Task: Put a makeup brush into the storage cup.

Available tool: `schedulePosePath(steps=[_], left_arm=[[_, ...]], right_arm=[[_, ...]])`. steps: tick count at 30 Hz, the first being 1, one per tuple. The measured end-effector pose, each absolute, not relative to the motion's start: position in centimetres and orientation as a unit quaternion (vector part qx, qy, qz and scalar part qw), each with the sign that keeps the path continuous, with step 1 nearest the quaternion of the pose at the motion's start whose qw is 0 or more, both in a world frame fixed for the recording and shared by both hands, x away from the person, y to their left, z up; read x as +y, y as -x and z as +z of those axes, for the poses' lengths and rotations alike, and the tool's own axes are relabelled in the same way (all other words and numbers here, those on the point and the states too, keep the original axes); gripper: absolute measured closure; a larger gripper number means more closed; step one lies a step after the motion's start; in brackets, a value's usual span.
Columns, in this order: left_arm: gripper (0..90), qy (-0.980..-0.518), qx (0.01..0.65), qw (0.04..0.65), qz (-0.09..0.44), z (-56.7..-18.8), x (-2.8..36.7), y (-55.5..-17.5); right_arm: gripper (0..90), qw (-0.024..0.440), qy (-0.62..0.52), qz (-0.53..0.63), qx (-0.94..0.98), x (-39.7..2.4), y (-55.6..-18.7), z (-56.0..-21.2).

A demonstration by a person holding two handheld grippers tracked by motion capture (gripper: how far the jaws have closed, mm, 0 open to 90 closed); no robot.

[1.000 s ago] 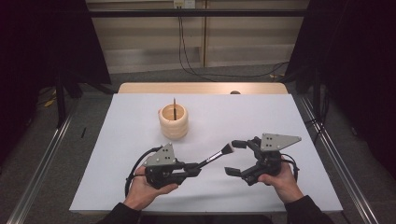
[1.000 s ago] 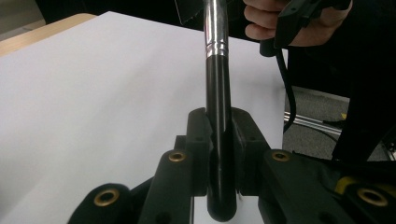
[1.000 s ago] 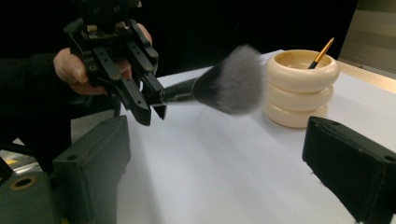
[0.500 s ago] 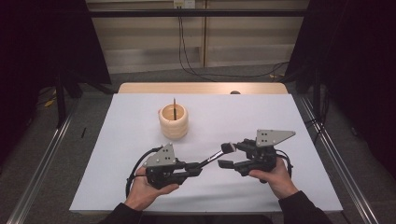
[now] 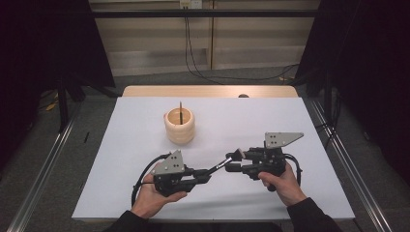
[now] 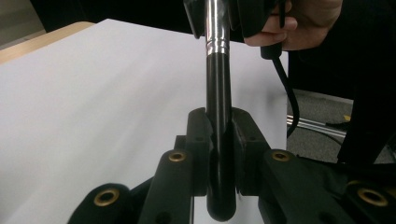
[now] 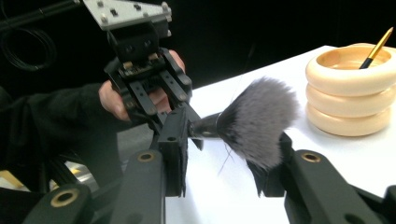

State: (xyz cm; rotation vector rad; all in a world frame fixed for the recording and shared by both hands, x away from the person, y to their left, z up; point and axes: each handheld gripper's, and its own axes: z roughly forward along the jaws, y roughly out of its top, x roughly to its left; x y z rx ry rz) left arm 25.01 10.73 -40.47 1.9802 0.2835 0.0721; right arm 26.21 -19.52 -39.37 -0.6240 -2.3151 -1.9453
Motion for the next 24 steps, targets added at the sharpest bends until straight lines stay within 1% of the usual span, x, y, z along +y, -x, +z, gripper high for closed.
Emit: schedulePosePath(steps=[2, 5, 7, 8, 12, 17, 22, 24], left_arm=[[79.5, -0.831, 0.123, 0.542, 0.03, -40.6, 10.7, -25.1], [79.5, -0.832, 0.115, 0.542, 0.027, -40.8, 10.7, -25.1], [79.3, -0.835, 0.112, 0.537, 0.031, -40.9, 10.6, -25.1], [79.3, -0.835, 0.112, 0.538, 0.033, -41.0, 10.5, -25.0], [78.9, -0.831, 0.112, 0.544, 0.029, -41.3, 10.4, -25.1], [76.8, -0.835, 0.115, 0.537, 0.036, -41.6, 10.5, -25.4], [73.1, -0.827, 0.13, 0.547, 0.032, -41.7, 10.6, -25.5], [68.1, -0.826, 0.135, 0.546, 0.036, -41.6, 10.7, -25.5]], right_arm=[[61.2, 0.028, 0.206, -0.628, -0.75, -19.5, -26.3, -39.4], [65.1, 0.032, 0.209, -0.629, -0.748, -19.5, -26.3, -39.5], [70.8, 0.033, 0.208, -0.629, -0.748, -19.6, -26.4, -39.5], [71.9, 0.038, 0.206, -0.631, -0.746, -19.7, -26.4, -39.5], [74.0, 0.045, 0.208, -0.632, -0.745, -19.7, -26.4, -39.4], [76.7, 0.057, 0.203, -0.633, -0.744, -19.6, -26.4, -39.3], [77.4, 0.056, 0.202, -0.632, -0.746, -19.6, -26.2, -39.0], [77.4, 0.052, 0.201, -0.631, -0.748, -19.6, -26.1, -38.9]])
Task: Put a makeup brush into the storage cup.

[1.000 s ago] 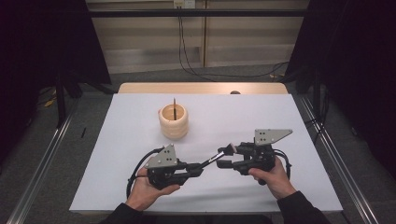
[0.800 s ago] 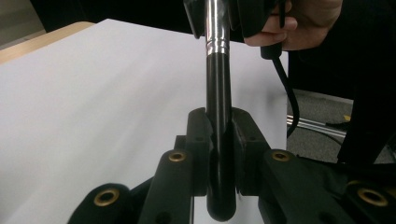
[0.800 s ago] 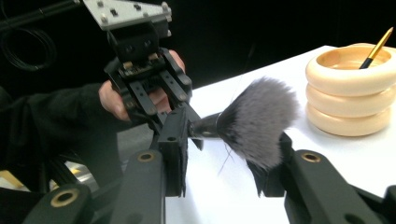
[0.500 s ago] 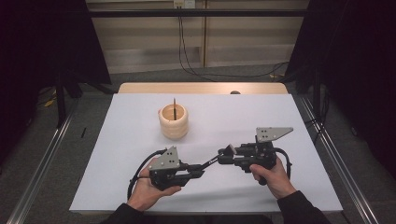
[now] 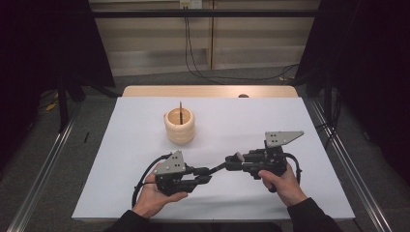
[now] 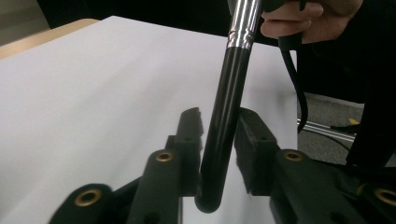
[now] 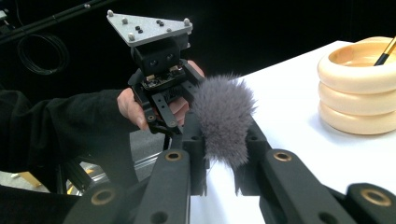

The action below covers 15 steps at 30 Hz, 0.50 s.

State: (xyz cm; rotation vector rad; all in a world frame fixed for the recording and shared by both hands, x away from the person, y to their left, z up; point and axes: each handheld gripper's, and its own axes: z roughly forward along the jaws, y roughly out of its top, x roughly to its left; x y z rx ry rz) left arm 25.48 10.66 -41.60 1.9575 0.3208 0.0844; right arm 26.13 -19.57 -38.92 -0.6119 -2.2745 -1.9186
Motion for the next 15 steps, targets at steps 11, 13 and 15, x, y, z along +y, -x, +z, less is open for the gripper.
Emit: schedulePosePath(steps=[11, 13, 15], left_arm=[[37.4, -0.812, 0.171, 0.557, 0.037, -41.42, 11.09, -25.53], [26.8, -0.808, 0.171, 0.561, 0.047, -41.35, 11.33, -25.49], [17.5, -0.805, 0.175, 0.566, 0.046, -41.31, 11.55, -25.56]], right_arm=[[77.4, 0.034, 0.2, -0.627, -0.752, -19.67, -25.78, -38.34], [77.4, 0.029, 0.2, -0.626, -0.753, -19.74, -25.74, -38.24], [77.4, 0.029, 0.199, -0.626, -0.753, -19.79, -25.71, -38.13]])
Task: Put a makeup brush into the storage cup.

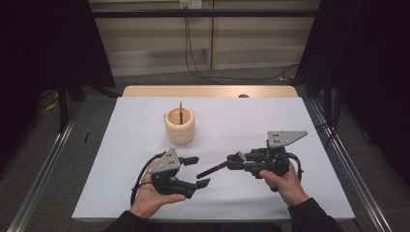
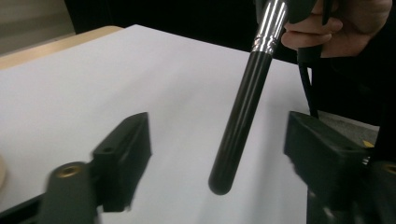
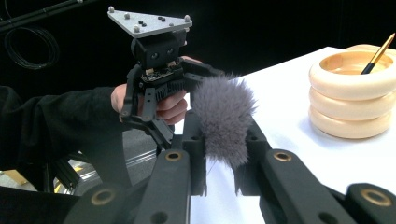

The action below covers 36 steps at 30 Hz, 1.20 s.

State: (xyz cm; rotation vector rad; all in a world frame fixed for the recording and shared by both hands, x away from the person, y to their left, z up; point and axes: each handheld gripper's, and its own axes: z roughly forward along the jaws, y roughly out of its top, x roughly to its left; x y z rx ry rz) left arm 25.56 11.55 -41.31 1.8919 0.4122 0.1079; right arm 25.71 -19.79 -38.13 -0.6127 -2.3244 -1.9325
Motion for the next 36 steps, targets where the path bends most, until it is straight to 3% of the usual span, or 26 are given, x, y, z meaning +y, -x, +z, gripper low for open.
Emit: schedulePosePath(steps=[3, 6, 17, 36], left_arm=[[5.1, -0.8, 0.191, 0.566, 0.05, -41.3, 12.0, -25.6], [3.3, -0.8, 0.193, 0.565, 0.057, -41.2, 12.6, -25.5], [0.9, -0.782, 0.225, 0.571, 0.108, -41.4, 15.7, -24.6], [1.7, -0.794, 0.204, 0.567, 0.084, -41.9, 14.9, -24.5]], right_arm=[[77.4, 0.025, 0.202, -0.625, -0.754, -19.9, -25.7, -38.0], [77.5, 0.024, 0.2, -0.622, -0.757, -19.8, -25.7, -37.8], [77.4, 0.006, 0.198, -0.6, -0.775, -20.1, -26.0, -36.1], [77.4, 0.009, 0.196, -0.467, -0.863, -18.0, -28.1, -34.9]])
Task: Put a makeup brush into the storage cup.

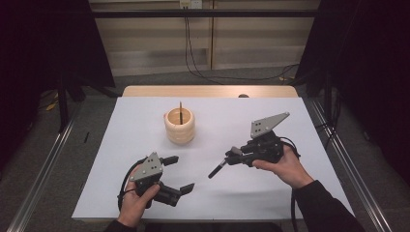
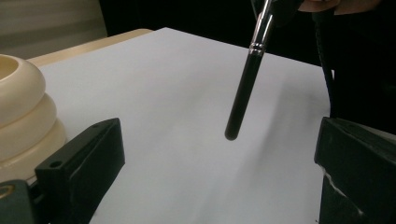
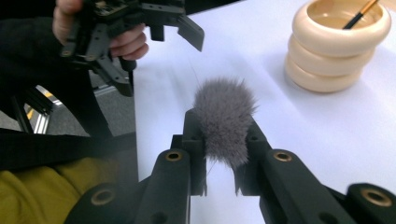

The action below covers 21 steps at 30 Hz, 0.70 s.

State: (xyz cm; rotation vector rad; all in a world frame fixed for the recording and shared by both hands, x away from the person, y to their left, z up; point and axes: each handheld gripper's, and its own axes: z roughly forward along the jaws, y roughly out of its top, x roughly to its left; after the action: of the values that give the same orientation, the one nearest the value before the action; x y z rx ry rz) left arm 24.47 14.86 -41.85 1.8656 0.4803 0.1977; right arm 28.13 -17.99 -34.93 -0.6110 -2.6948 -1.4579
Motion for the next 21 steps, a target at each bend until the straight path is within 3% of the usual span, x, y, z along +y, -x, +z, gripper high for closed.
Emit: schedulePosePath(steps=[17, 21], left_arm=[[4.9, -0.813, 0.18, 0.552, 0.046, -42.3, 11.9, -24.6], [9.5, -0.818, 0.185, 0.544, 0.031, -42.4, 11.3, -24.8]], right_arm=[[77.4, 0.043, 0.17, -0.4, -0.9, -15.4, -28.4, -35.1], [77.4, 0.046, 0.166, -0.394, -0.903, -15.1, -28.4, -35.1]])
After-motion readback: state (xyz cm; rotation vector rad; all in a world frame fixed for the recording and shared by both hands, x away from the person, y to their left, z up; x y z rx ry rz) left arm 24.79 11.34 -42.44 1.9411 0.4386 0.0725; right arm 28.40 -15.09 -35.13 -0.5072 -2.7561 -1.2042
